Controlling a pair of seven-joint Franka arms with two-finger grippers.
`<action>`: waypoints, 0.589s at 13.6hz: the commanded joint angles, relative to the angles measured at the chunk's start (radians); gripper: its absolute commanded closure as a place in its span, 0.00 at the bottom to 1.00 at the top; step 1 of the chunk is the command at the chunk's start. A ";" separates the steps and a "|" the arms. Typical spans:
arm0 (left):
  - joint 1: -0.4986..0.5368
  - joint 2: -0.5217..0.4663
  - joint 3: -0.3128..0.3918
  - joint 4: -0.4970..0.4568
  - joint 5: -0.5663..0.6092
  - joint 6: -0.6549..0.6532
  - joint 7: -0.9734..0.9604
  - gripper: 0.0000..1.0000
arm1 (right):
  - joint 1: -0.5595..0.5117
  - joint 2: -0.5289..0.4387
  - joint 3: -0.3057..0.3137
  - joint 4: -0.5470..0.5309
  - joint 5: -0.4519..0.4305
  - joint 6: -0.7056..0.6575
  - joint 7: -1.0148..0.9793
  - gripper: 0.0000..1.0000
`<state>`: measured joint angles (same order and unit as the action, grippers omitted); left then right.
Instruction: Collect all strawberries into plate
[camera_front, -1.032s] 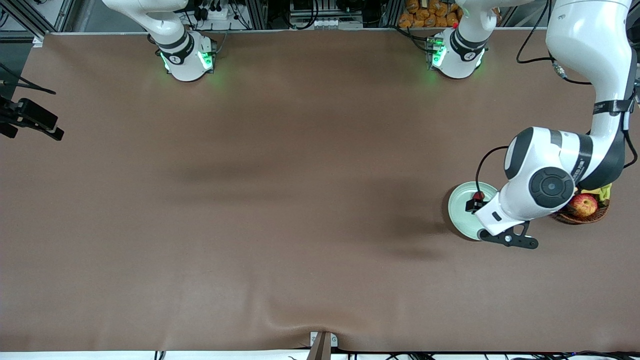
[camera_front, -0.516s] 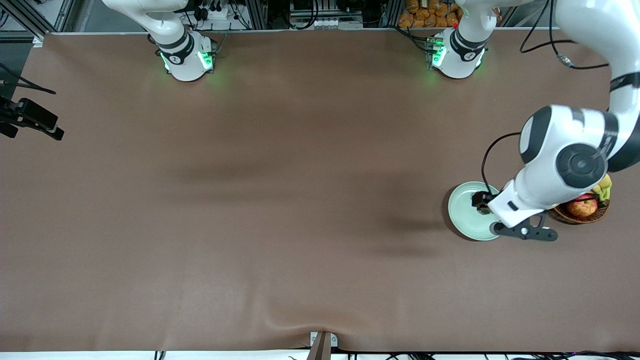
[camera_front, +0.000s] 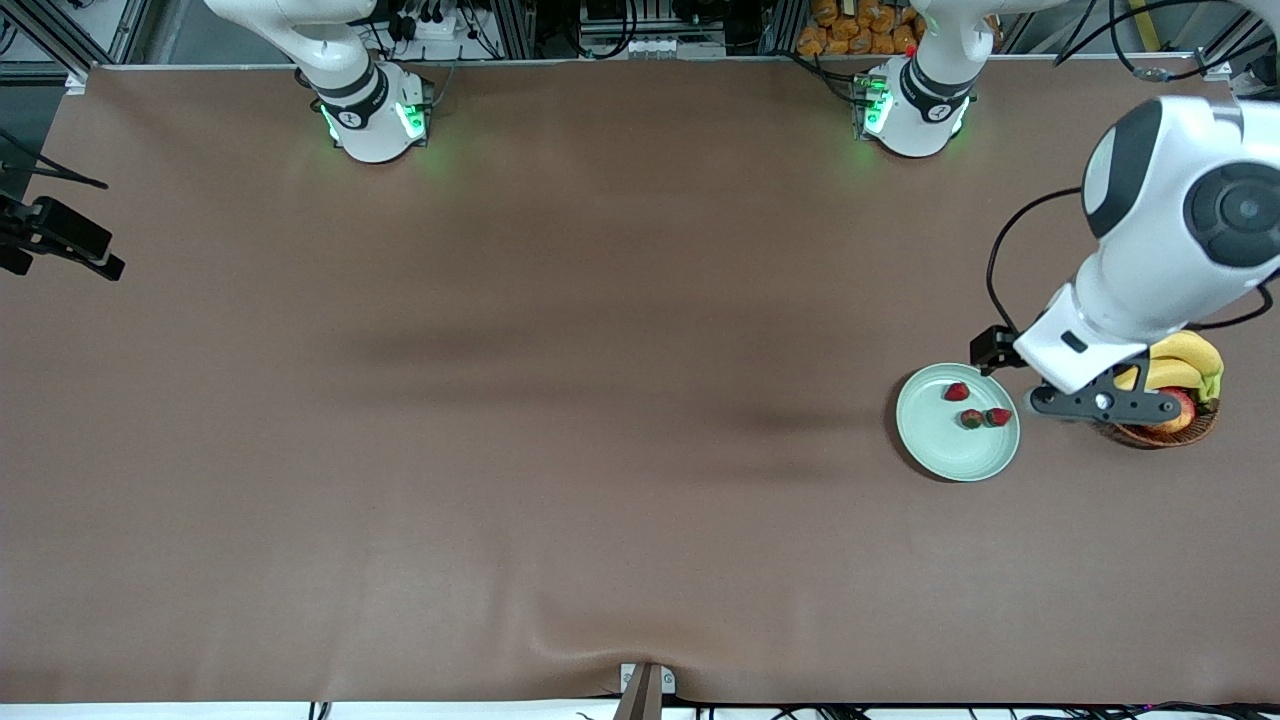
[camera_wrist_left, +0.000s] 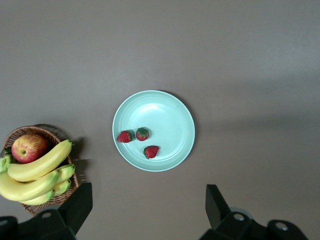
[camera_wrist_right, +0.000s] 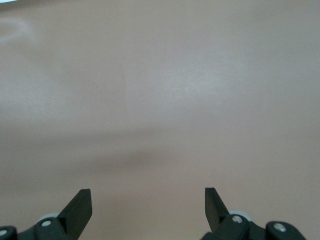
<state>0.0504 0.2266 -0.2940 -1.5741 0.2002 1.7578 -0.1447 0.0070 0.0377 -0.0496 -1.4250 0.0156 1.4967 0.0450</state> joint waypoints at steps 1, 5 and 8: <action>0.003 -0.055 -0.004 -0.017 -0.018 -0.026 -0.013 0.00 | -0.016 -0.016 0.007 -0.011 -0.005 -0.007 -0.013 0.00; 0.009 -0.085 -0.002 -0.020 -0.085 -0.028 -0.018 0.00 | -0.015 -0.015 0.007 -0.009 0.000 -0.006 -0.011 0.00; 0.012 -0.105 0.001 -0.021 -0.128 -0.028 -0.058 0.00 | -0.013 -0.015 0.007 -0.009 0.001 -0.007 -0.011 0.00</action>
<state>0.0533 0.1578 -0.2946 -1.5744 0.1123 1.7420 -0.1839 0.0044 0.0377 -0.0503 -1.4250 0.0160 1.4950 0.0450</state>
